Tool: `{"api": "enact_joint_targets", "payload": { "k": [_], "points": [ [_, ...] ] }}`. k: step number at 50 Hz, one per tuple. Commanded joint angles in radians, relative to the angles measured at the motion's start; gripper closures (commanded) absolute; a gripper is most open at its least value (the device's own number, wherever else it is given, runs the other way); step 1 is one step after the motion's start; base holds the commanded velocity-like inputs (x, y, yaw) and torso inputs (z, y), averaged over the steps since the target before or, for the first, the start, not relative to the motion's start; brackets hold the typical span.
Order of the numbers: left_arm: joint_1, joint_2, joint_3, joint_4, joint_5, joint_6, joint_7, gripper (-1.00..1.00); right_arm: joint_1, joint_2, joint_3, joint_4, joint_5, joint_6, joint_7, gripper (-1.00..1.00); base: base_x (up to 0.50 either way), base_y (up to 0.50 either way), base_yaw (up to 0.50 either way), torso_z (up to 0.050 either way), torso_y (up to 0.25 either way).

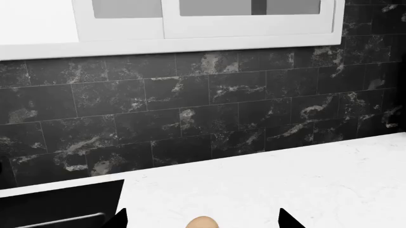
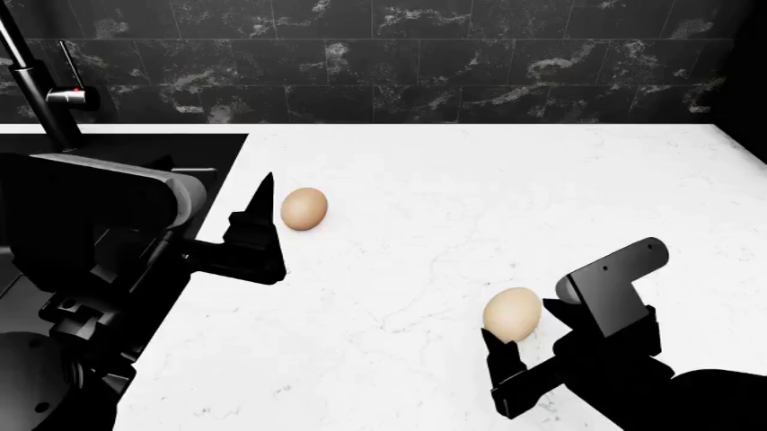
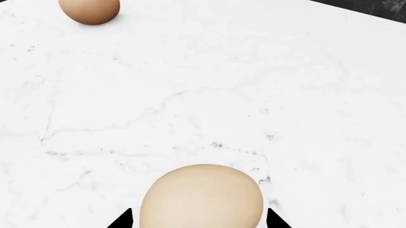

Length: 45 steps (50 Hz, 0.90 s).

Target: Place the eggs and milk next to the bowl.

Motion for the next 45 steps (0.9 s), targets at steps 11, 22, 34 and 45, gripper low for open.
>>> {"api": "enact_joint_targets", "payload": {
  "k": [11,22,34,45],
  "points": [
    [0.013,-0.007,0.002,-0.002,0.015,0.015,0.010,-1.00,0.017,-0.009,-0.068,0.035,-0.066,-0.037,-0.050,-1.00,0.00,0.00,0.00,0.000,0.000],
    [0.016,-0.010,0.007,-0.004,0.020,0.019,0.014,-1.00,0.010,-0.001,-0.072,0.038,-0.066,-0.043,-0.046,-1.00,0.00,0.00,0.00,0.000,0.000],
    [0.014,-0.016,0.006,-0.002,0.011,0.023,0.006,-1.00,0.000,0.016,-0.073,0.022,-0.068,-0.055,-0.045,1.00,0.00,0.00,0.00,0.000,0.000],
    [0.017,-0.021,0.003,-0.004,0.006,0.028,0.002,-1.00,-0.018,0.034,-0.014,-0.030,-0.062,-0.101,-0.014,1.00,0.00,0.00,0.00,0.000,0.000]
  ]
}}
